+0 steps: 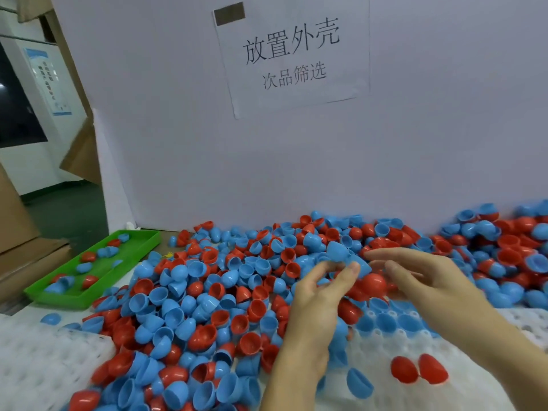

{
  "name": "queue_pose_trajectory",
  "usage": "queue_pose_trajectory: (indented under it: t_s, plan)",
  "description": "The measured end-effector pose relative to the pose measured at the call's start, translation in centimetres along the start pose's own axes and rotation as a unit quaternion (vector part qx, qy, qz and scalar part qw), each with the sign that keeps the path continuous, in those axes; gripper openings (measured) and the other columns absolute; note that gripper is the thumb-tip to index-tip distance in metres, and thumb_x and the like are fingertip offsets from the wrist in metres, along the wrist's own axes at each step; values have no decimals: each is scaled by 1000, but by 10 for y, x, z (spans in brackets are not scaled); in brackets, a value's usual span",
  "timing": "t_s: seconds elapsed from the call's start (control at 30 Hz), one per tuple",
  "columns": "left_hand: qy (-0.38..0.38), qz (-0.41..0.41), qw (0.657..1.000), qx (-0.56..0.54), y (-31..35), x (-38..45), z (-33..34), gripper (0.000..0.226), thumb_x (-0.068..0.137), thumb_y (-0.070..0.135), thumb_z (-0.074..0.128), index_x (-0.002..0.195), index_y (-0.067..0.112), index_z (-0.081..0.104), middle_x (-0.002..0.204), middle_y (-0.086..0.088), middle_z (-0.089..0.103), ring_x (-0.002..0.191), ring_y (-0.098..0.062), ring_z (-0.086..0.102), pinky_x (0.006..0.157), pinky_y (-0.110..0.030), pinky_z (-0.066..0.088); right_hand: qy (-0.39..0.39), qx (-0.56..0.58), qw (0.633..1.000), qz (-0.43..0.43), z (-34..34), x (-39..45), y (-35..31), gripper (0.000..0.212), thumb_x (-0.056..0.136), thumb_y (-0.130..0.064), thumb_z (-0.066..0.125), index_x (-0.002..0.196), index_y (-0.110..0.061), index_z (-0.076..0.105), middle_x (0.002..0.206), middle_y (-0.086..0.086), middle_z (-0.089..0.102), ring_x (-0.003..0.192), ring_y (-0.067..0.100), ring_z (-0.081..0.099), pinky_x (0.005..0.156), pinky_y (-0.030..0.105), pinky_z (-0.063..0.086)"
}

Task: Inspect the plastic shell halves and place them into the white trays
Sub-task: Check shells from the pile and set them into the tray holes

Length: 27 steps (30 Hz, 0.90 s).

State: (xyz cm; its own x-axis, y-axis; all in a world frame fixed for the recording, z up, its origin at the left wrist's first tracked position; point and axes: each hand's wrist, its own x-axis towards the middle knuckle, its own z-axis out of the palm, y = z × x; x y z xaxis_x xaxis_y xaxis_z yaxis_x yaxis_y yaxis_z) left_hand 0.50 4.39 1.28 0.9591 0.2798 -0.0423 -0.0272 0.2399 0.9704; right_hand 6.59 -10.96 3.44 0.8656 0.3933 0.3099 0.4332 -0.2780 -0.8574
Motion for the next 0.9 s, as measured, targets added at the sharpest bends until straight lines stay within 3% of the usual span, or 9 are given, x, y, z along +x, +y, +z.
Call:
queue_pose_trajectory:
  t_s: [0.07, 0.2, 0.33, 0.57, 0.8, 0.9]
  plan:
    - [-28, 0, 1000, -2, 1, -1, 0, 22, 82, 44, 78, 96, 29, 75, 92, -7, 77, 69, -11, 67, 54, -21, 46, -9, -2, 1000, -11, -4, -1, -1, 24, 97, -21, 57, 100, -36, 76, 93, -17, 76, 89, 2, 71, 75, 25, 60]
    - [-56, 13, 998, 2, 1, -1, 2, 28, 71, 49, 77, 94, 33, 77, 88, -2, 77, 67, -9, 68, 52, -18, 47, -27, 3, 999, -27, -8, -3, -5, 16, 93, -23, 64, 91, -32, 77, 84, -17, 76, 81, -1, 71, 69, 9, 52]
    - [-66, 20, 998, 9, 1, -1, 2, 34, 68, 54, 76, 96, 33, 77, 86, -4, 76, 66, -12, 66, 49, -22, 46, -17, 30, 999, -26, -10, -4, -8, 14, 92, -16, 67, 96, -29, 71, 79, -7, 76, 76, 7, 72, 69, 13, 53]
    - [-157, 38, 983, 84, 6, -4, -6, 33, 76, 49, 74, 102, 29, 79, 81, -7, 71, 70, -29, 52, 45, -27, 41, -91, -35, 995, -24, -26, -8, -12, 23, 86, -22, 73, 102, -39, 70, 74, -5, 75, 70, 9, 72, 75, 18, 57]
    - [-161, 54, 981, 96, 0, -1, -1, 30, 72, 50, 74, 97, 35, 79, 76, -1, 72, 65, -18, 61, 47, -20, 44, -25, -111, 992, -53, -17, -6, -9, 24, 88, -3, 69, 99, -23, 76, 79, -4, 71, 78, 12, 68, 74, 27, 58]
    - [-127, 71, 986, 84, -2, 1, 1, 32, 68, 53, 74, 94, 34, 80, 78, 3, 75, 65, -7, 67, 48, -16, 46, 97, -80, 992, -28, -33, -2, -5, 22, 88, -1, 65, 95, -20, 72, 77, -6, 69, 70, 6, 68, 66, 20, 57]
